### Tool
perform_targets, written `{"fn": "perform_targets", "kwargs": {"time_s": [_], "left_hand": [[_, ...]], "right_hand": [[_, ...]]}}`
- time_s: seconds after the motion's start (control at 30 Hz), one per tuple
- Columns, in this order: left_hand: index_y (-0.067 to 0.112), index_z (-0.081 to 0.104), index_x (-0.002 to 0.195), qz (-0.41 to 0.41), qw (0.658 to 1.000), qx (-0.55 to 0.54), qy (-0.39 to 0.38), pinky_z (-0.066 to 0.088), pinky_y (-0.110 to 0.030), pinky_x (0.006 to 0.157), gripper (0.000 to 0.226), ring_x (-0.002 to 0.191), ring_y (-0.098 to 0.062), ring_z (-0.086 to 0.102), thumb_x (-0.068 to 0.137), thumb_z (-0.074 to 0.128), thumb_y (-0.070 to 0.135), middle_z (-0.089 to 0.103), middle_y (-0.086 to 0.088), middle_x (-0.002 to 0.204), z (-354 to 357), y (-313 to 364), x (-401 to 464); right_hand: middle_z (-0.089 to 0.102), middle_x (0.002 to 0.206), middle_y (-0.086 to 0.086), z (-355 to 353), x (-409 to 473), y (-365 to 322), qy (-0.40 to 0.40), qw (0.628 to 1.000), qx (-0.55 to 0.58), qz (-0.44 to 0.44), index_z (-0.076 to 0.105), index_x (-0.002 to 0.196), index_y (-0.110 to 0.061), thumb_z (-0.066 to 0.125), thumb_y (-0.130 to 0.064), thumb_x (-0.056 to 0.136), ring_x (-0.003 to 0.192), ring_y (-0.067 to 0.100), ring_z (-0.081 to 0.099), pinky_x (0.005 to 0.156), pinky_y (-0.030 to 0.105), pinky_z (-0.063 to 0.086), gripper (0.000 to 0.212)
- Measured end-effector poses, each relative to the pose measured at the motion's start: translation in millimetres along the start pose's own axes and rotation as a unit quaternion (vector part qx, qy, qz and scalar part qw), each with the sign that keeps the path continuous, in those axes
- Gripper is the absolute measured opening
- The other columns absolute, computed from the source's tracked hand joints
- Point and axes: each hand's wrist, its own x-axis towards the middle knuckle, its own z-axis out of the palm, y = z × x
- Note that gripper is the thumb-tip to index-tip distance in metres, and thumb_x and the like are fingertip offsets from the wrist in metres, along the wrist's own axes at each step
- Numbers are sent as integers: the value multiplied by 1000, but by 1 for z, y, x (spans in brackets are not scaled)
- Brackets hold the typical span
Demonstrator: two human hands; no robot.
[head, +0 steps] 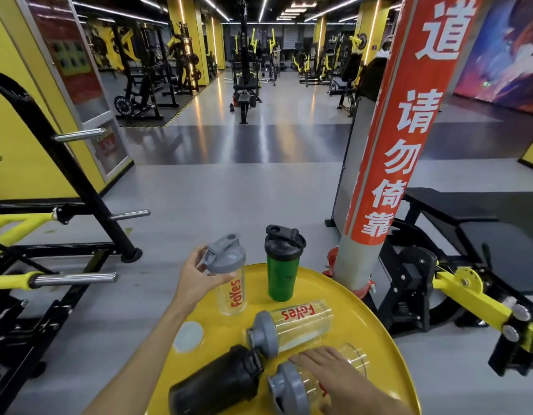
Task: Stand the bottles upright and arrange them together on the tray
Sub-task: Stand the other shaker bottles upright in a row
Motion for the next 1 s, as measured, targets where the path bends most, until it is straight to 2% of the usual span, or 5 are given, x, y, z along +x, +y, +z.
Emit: {"fn": "perform_targets", "kwargs": {"time_s": [0.23,0.43,0.57,0.8,1.0], "left_hand": [[17,53,125,-6,1000,-16,13,58,-24,80,85,113,-15,64,51,96,12,62,-1,128,15,-20,6],[28,53,126,27,999,-12,-30,57,-25,81,85,111,-9,63,58,93,-2,60,7,129,27,-23,-4],[21,48,129,53,996,10,-67,58,-26,78,88,110,-12,63,58,91,-9,59,3,127,25,-20,-6],[29,46,128,58,994,33,-89,58,-28,76,88,115,-22,60,56,93,6,56,0,129,21,-16,-5],[35,24,153,-46,994,22,-97,40,-32,108,121,132,-7,44,59,97,17,44,13,147,6,-34,-29]], "right_hand": [[28,155,-14,4,-4,1,26,999,17,5,20,153,-31,67,-10,69,142,7,21,106,12,2,98],[34,150,-13,8,-8,-1,44,999,12,3,25,151,-29,70,-11,67,139,9,28,111,17,6,97],[35,151,-10,6,-12,-4,56,998,6,4,24,152,-28,70,-12,67,139,10,27,109,14,3,97],[34,153,-10,3,-11,-6,44,999,0,14,24,152,-27,72,-14,68,140,11,27,113,19,5,98],[32,153,-10,3,-12,-6,38,999,-7,22,22,153,-28,70,-16,69,141,11,25,115,21,6,98]]}}
